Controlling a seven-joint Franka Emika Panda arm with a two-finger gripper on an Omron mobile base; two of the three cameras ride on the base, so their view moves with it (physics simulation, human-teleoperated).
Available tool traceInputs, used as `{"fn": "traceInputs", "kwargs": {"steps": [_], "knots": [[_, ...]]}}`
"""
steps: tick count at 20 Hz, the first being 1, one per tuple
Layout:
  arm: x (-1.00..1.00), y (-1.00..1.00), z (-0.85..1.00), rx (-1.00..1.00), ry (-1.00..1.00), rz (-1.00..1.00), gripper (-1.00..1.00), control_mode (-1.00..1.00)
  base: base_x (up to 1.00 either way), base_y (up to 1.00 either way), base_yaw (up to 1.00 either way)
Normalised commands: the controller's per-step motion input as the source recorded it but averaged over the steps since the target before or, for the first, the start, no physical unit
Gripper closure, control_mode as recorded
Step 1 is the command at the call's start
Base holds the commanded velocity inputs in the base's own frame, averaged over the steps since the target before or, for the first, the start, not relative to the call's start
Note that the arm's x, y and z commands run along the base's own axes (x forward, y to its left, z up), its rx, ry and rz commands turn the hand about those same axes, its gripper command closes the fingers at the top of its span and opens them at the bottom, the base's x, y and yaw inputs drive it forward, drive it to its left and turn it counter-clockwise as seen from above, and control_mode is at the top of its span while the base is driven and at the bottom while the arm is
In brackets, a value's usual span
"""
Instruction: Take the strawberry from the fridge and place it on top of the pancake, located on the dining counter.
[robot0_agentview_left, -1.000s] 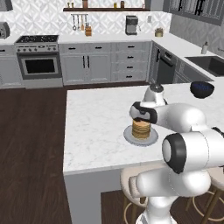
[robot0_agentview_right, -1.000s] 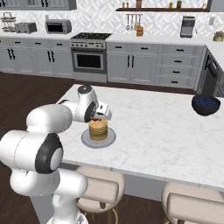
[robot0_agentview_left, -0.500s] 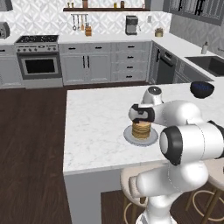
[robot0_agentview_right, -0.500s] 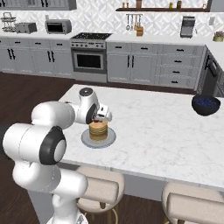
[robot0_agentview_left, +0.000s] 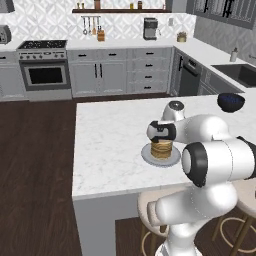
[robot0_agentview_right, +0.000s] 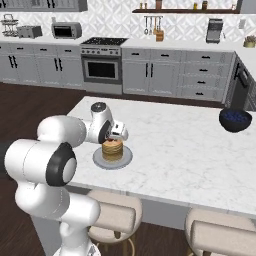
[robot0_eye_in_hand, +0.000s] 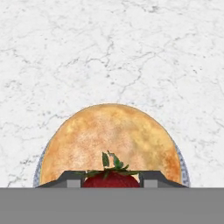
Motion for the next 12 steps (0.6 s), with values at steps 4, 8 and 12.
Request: {"fn": "traceInputs", "kwargs": {"steps": [4, 8, 12], "knots": [[0.00, 0.00, 0.00, 0.00, 0.00, 0.00, -1.00, -1.00, 0.00, 0.00, 0.00], [0.00, 0.00, 0.20, 0.00, 0.00, 0.00, -1.00, -1.00, 0.00, 0.00, 0.00], [-0.16, 0.00, 0.56, 0.00, -0.03, 0.00, -1.00, -1.00, 0.00, 0.00, 0.00]]}}
